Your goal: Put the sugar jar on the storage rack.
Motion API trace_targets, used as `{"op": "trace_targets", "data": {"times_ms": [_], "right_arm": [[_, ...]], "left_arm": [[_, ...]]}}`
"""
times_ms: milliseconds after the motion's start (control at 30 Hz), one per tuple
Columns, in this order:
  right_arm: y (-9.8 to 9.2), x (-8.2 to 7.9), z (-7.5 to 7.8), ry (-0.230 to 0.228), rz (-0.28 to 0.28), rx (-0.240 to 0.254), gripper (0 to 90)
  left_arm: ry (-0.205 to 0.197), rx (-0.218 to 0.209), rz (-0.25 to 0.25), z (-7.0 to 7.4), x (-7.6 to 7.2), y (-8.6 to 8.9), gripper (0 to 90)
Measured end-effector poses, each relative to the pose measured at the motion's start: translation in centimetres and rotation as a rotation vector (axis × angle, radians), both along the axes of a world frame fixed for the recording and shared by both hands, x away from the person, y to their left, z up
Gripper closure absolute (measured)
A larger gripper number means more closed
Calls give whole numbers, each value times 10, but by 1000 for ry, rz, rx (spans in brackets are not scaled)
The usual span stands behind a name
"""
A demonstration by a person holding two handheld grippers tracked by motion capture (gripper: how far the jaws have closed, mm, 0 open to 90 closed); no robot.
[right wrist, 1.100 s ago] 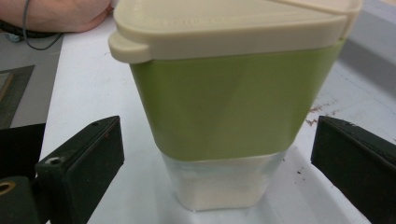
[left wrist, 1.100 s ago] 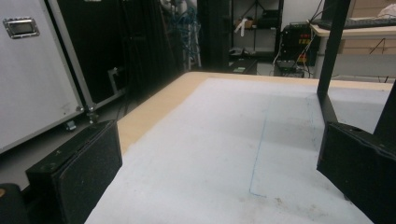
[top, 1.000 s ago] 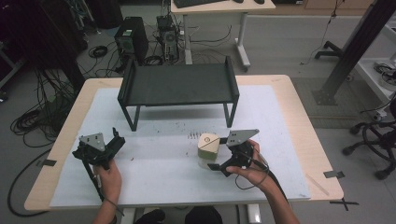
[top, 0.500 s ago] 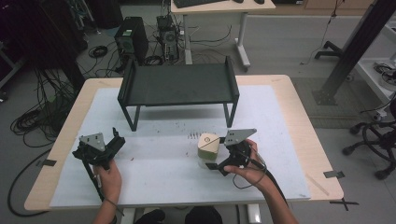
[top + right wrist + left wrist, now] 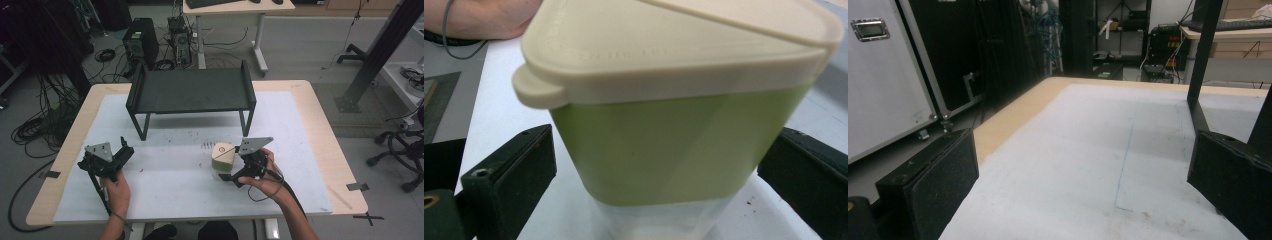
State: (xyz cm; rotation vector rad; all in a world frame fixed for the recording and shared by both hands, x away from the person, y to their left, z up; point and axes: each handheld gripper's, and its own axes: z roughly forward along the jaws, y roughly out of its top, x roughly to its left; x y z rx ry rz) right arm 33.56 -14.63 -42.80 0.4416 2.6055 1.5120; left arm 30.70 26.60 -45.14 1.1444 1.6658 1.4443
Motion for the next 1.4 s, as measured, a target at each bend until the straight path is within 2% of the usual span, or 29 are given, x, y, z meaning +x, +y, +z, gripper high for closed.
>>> {"op": "trace_targets", "data": {"times_ms": [1400], "right_arm": [[8,1,1,-4,0,9,15]], "left_arm": [[-5,-10,1,0,-1,1,2]]}}
